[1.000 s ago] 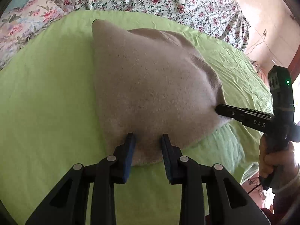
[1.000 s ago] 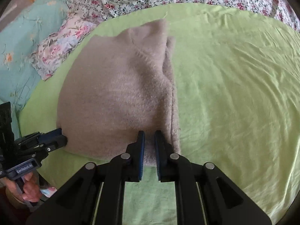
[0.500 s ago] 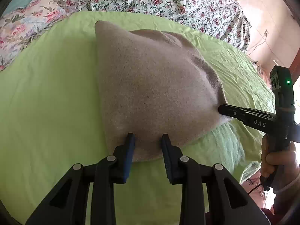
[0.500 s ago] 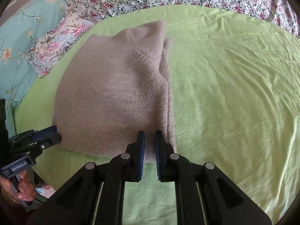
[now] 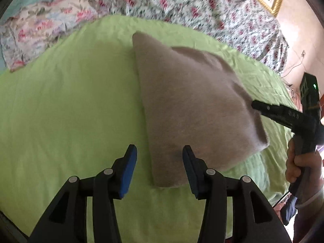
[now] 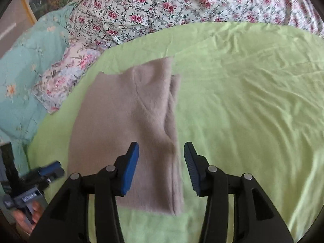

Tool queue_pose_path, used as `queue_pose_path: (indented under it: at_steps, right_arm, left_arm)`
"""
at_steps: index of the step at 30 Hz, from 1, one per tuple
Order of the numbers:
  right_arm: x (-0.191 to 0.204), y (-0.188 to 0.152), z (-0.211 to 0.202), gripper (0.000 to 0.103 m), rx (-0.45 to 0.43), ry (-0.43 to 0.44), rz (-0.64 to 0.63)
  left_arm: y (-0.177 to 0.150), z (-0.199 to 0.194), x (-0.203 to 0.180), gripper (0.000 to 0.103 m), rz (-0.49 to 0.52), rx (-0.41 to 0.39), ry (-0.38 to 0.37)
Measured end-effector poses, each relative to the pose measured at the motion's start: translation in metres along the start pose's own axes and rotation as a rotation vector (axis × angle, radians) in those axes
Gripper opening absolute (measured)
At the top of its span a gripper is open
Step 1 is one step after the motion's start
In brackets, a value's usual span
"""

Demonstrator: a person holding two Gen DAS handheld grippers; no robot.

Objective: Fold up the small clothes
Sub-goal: 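Open both grippers and pull them back from the folded sweater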

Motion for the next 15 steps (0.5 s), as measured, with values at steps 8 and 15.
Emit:
queue_pose_path:
  at_steps: [8,15]
  right_arm:
    - [-0.001,0.012,0.022,0.020,0.053,-0.008,-0.010]
    - [-0.015,0.000,0.023,0.032,0.053,-0.060,0.002]
  left_arm:
    - [-0.002,0.022,-0.005,0.050,0.024,0.044,0.025]
    - [-0.003,0.021,-0.001,0.056,0.014,0.038,0.036]
Point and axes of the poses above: each gripper's, at about its wrist camera, not at the fingertips, and z roughly the way its jaws point, x to its left, y to its top, the point moved 8 cm from there along z, roughly the way its jaws point, and after that the axes turned 4 degrees about x, right-handed, at the moved point
